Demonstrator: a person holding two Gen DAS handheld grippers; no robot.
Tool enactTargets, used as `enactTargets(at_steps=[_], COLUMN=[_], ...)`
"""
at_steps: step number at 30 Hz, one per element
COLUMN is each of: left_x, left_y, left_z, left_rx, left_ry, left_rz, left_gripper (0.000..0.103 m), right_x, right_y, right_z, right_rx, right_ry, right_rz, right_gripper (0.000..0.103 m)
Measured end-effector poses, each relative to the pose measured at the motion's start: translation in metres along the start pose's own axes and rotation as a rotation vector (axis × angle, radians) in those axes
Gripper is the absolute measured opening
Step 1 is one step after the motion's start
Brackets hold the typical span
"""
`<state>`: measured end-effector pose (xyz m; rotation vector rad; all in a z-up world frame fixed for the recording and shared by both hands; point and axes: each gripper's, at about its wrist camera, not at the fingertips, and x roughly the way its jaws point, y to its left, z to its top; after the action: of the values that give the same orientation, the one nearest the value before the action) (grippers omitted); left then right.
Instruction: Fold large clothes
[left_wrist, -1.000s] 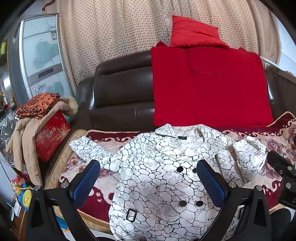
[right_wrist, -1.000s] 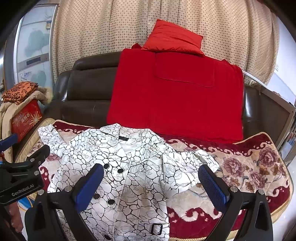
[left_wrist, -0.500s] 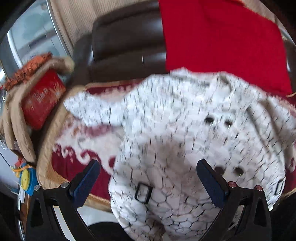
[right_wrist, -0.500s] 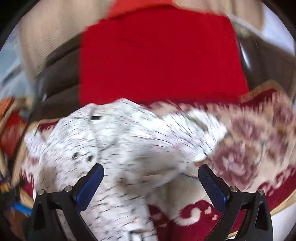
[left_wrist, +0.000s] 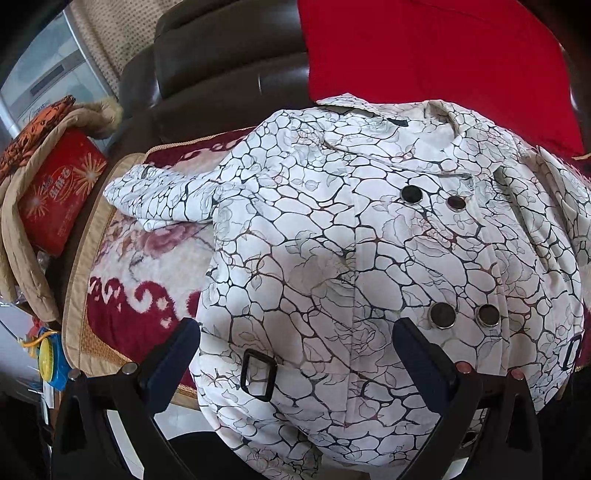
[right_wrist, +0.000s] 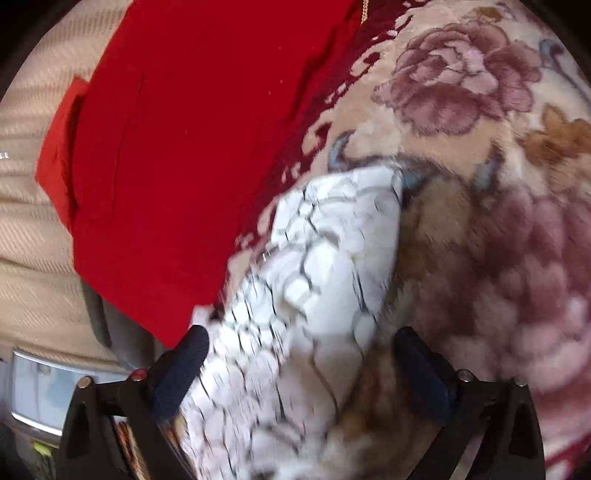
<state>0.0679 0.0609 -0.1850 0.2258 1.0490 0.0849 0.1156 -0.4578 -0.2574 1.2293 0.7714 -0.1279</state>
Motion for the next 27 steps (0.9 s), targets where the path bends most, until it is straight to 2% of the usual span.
enactTargets(at_steps=[1,2,3,5,6,9,11,14,17,19,22,23,24,25,27], left_x=[-0.001,-0.002,-0.002,-0.005,-0.007,-0.011,-0.016,-0.021,-0.025,-0.026,-0.025,-0.024,-0.023,-0.023,-0.022], left_y=[0.000,0.001,0.003,0.008,0.011,0.022,0.033,0.053,0.080,0.098,0.124,0.130,0.138,0.145,0.157], left_z=[0.001,0.002,0.003,0.004,0.004,0.003,0.002,0.000,-0.004,-0.008,-0.015,-0.017,-0.019,-0.022,-0.026], left_rx=[0.003,0.004,0.002,-0.009,-0.016,-0.039,-0.059,-0.100,-0.157,-0.197,-0.255,-0.267,-0.283,-0.299,-0.320], left_ry=[-0.001,-0.004,-0.007,-0.015,-0.020,-0.040,-0.058,-0.078,-0.096,-0.101,-0.101,-0.099,-0.097,-0.096,-0.096], left_rz=[0.000,-0.001,-0.002,-0.004,-0.006,-0.013,-0.016,-0.019,-0.010,-0.007,0.001,0.005,0.009,0.011,0.018], left_gripper=[0.103,0.103,0.103,0.103,0.103,0.103,0.103,0.103,0.103,0.103,0.103,0.103,0.103,0.103,0.103], right_x=[0.003,0.008,0.018,0.022,0.018,0.005,-0.002,-0.009,0.000,0.014,0.048,0.062,0.072,0.089,0.108], right_y=[0.002,0.004,0.007,0.018,0.030,0.092,0.126,0.184,0.244,0.270,0.288,0.290,0.285,0.278,0.264], right_z=[0.002,0.004,0.008,0.006,0.001,-0.022,-0.040,-0.080,-0.143,-0.185,-0.256,-0.280,-0.295,-0.313,-0.338], right_rx=[-0.002,0.002,0.005,-0.023,-0.075,-0.288,-0.367,-0.492,-0.645,-0.728,-0.819,-0.842,-0.853,-0.862,-0.885], right_ry=[-0.005,0.009,0.035,0.036,0.020,-0.046,-0.059,-0.040,0.009,0.057,0.164,0.218,0.259,0.315,0.393], right_rz=[0.009,0.020,0.030,0.002,-0.006,-0.002,0.042,0.132,0.210,0.222,0.198,0.167,0.149,0.126,0.077], right_gripper=[0.073,0.050,0.032,0.032,0.031,0.030,0.030,0.030,0.030,0.030,0.034,0.049,0.078,0.085,0.086])
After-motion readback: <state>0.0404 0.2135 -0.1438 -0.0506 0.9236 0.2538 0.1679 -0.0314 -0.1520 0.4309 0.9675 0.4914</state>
